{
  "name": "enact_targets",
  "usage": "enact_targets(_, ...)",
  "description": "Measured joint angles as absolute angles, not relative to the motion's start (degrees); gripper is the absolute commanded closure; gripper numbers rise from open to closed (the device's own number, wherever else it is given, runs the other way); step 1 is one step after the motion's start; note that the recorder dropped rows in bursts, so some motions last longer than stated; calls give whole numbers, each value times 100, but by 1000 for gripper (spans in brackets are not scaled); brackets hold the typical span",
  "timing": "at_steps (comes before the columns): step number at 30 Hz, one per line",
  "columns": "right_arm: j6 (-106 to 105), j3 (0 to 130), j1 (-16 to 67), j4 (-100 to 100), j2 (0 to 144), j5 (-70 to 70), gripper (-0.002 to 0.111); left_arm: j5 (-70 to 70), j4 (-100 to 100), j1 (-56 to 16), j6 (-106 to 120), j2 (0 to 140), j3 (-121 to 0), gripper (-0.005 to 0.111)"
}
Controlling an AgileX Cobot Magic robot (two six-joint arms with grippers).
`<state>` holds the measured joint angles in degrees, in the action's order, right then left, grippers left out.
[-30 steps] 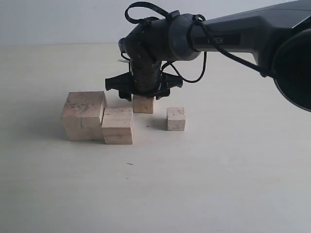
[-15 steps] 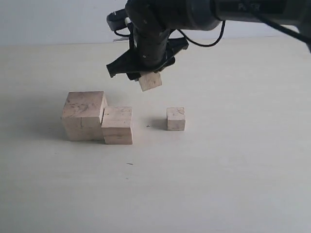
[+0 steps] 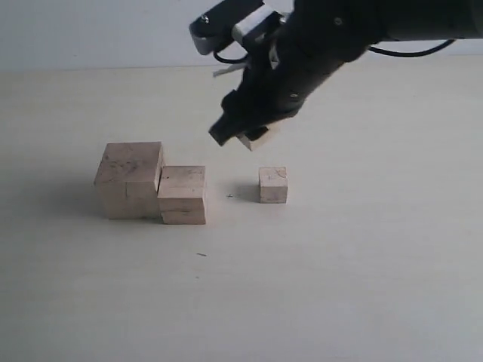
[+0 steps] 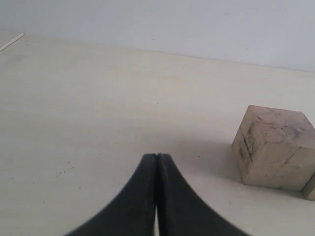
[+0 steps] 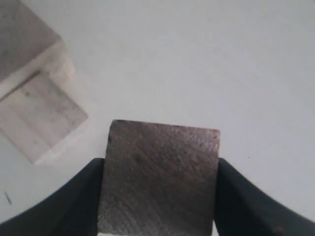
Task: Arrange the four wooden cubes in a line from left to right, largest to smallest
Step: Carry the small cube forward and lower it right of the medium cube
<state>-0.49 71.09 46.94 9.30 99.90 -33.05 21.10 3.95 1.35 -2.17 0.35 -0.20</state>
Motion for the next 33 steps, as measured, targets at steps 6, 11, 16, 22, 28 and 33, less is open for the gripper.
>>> enact_targets(6, -4230, 6528, 4387, -1636, 9707, -4037, 108, 2110, 395, 135, -217, 35, -20, 107)
enact_targets(11, -6445, 6493, 4385, -2618, 9707, -4508, 108, 2110, 395, 135, -217, 35, -20, 107)
enact_targets(16, -6488, 6493, 4363, -2529, 9791, -4120, 108, 2110, 395, 135, -217, 35, -20, 107)
enact_targets(22, -6181, 6493, 4363, -2529, 9816, -3688, 108, 2110, 395, 135, -217, 35, -20, 107)
enact_targets(28, -6514, 6493, 4363, -2449, 10128, -3419, 108, 2110, 395, 135, -217, 35, -20, 107)
enact_targets(33, -6845, 6493, 4352, -2768, 10668, -3583, 108, 2110, 395, 135, -217, 35, -20, 107)
